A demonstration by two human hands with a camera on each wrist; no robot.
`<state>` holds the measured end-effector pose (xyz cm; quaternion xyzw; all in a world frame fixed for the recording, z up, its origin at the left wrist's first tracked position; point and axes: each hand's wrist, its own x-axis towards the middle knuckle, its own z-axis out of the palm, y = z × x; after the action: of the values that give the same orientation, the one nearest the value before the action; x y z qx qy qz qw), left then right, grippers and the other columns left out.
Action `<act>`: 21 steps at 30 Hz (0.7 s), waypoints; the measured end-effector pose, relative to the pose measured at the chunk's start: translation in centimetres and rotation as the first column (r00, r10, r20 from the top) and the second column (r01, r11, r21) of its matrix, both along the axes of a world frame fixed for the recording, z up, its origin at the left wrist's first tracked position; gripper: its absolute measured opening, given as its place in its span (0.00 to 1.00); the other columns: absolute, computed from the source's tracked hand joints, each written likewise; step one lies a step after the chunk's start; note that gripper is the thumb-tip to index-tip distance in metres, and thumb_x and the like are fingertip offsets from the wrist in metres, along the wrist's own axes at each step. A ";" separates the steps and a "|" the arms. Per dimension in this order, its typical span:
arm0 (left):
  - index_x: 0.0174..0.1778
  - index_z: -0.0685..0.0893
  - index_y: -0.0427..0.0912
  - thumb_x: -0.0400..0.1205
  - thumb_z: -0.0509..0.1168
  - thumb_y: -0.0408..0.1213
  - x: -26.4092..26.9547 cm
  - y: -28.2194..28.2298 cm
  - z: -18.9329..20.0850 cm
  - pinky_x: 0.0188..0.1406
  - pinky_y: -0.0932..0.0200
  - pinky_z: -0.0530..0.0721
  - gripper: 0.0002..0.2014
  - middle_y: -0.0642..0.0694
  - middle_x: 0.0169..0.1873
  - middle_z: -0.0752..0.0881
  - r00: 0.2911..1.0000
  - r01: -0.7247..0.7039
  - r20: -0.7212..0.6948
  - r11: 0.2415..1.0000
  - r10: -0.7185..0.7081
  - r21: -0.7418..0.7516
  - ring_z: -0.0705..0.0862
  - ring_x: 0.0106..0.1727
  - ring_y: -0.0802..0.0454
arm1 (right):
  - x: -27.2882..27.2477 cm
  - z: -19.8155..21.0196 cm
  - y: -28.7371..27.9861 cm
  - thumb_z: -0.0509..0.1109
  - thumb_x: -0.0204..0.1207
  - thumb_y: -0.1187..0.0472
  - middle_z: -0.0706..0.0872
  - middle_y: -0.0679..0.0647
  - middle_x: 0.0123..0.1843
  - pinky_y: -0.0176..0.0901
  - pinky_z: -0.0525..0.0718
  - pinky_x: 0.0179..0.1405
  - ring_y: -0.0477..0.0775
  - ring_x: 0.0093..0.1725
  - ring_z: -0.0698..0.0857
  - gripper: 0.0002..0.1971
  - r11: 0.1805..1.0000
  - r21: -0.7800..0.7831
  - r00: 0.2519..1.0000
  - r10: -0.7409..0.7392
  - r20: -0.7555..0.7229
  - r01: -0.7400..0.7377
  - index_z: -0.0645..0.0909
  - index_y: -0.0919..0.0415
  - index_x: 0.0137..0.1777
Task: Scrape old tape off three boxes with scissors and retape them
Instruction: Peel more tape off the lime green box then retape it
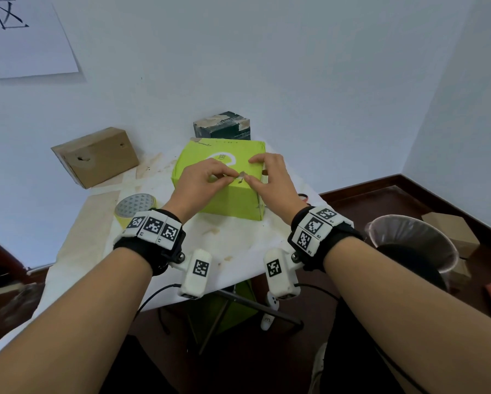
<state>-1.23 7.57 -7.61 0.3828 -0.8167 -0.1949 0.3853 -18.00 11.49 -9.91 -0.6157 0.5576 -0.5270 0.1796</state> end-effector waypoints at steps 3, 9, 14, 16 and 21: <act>0.53 0.91 0.47 0.81 0.70 0.35 0.2 0.1 -0.1 0.44 0.76 0.72 0.08 0.54 0.46 0.86 0.998 0.013 0.057 0.999 -0.011 -0.039 0.81 0.46 0.60 | 0.3 -0.4 0.2 0.74 0.75 0.55 0.65 0.53 0.70 0.49 0.78 0.65 0.52 0.66 0.76 0.26 0.995 0.098 0.985 -0.041 0.169 0.024 0.68 0.58 0.70; 0.57 0.90 0.47 0.83 0.67 0.36 0.3 0.1 0.0 0.50 0.54 0.79 0.10 0.48 0.49 0.86 0.972 0.059 0.233 0.976 -0.009 -0.208 0.82 0.52 0.49 | 0.7 -0.5 0.3 0.72 0.77 0.53 0.76 0.57 0.67 0.35 0.78 0.40 0.51 0.57 0.79 0.29 0.937 0.338 0.851 -0.108 0.514 -0.085 0.64 0.60 0.72; 0.58 0.90 0.47 0.82 0.66 0.34 0.6 -0.4 -0.7 0.47 0.53 0.77 0.11 0.46 0.50 0.85 0.949 0.091 0.316 0.944 0.015 -0.316 0.81 0.48 0.44 | 0.5 -0.8 0.0 0.73 0.76 0.53 0.77 0.57 0.68 0.36 0.76 0.40 0.51 0.59 0.79 0.27 0.926 0.358 0.807 -0.118 0.579 -0.121 0.67 0.59 0.70; 0.58 0.90 0.47 0.82 0.66 0.34 0.6 -0.3 -0.7 0.46 0.53 0.77 0.11 0.46 0.50 0.85 0.945 0.101 0.328 0.940 0.012 -0.326 0.80 0.46 0.44 | 0.5 -1.0 -0.1 0.74 0.75 0.52 0.77 0.56 0.68 0.35 0.75 0.40 0.51 0.62 0.79 0.27 0.927 0.359 0.812 -0.122 0.571 -0.113 0.68 0.59 0.69; 0.62 0.88 0.47 0.85 0.63 0.36 0.7 -0.2 -0.2 0.48 0.57 0.73 0.13 0.46 0.52 0.85 0.941 0.111 0.340 0.948 -0.003 -0.300 0.80 0.50 0.44 | 0.4 -1.3 -0.3 0.73 0.75 0.51 0.77 0.55 0.67 0.35 0.76 0.41 0.50 0.60 0.79 0.27 0.931 0.346 0.808 -0.113 0.578 -0.117 0.68 0.59 0.69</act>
<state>-0.55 7.34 -7.81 0.3199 -0.9016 -0.0055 0.2910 -17.62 11.21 -11.26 -0.3784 0.5615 -0.5783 0.4551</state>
